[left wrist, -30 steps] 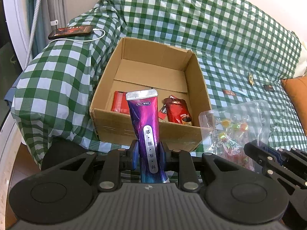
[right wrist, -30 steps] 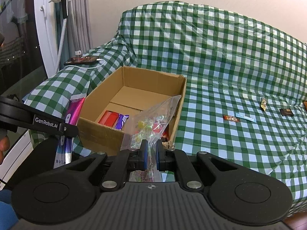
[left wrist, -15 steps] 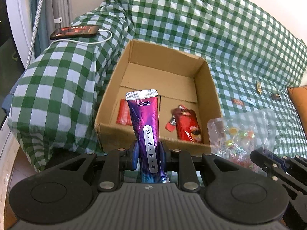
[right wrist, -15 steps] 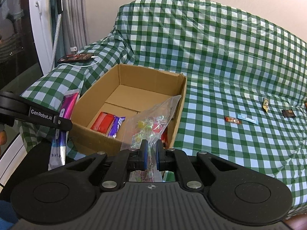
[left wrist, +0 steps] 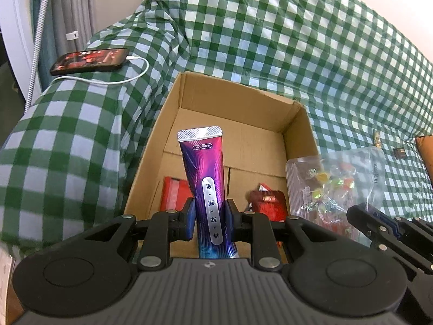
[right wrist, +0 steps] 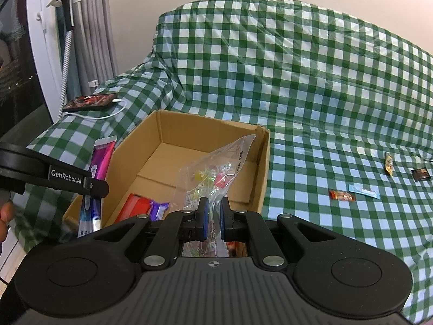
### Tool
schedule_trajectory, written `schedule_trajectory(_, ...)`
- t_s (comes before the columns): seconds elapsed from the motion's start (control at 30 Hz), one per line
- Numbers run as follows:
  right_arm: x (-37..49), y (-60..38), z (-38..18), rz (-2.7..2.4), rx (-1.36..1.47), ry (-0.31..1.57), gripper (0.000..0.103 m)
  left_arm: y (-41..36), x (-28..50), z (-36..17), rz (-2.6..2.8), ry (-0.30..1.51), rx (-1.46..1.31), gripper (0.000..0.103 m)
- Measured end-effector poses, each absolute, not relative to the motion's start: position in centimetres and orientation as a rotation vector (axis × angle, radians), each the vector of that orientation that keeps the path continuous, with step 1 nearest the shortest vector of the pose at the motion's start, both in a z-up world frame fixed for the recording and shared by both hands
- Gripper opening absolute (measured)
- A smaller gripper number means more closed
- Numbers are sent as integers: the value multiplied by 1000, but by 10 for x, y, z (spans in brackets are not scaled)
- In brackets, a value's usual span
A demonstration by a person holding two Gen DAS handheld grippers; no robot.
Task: Organize snacks
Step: 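Carry the purple tube snack and clear candy bag over the box, then release the purple tube with the left tool while the right tool releases the candy bag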
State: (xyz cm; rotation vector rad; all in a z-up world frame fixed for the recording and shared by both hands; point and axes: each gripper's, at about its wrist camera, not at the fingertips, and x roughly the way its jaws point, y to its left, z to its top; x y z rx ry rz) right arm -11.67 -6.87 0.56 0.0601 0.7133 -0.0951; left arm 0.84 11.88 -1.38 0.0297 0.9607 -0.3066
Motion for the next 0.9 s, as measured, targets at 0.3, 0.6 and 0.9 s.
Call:
schedule_trajectory(0.3, -53, -86, -25, -100, 97, 744, 9, 96, 72, -43, -294, 999, 43, 25)
schedule_trajectory(0.6, -10, -91, -55, -74, 115, 775, 9, 76, 113, -74, -281, 1039, 78, 25)
schedule_trajectory(0.9, 9, -98, -65, -122, 94, 724, 58, 78, 126, -75, -202, 954, 125, 103)
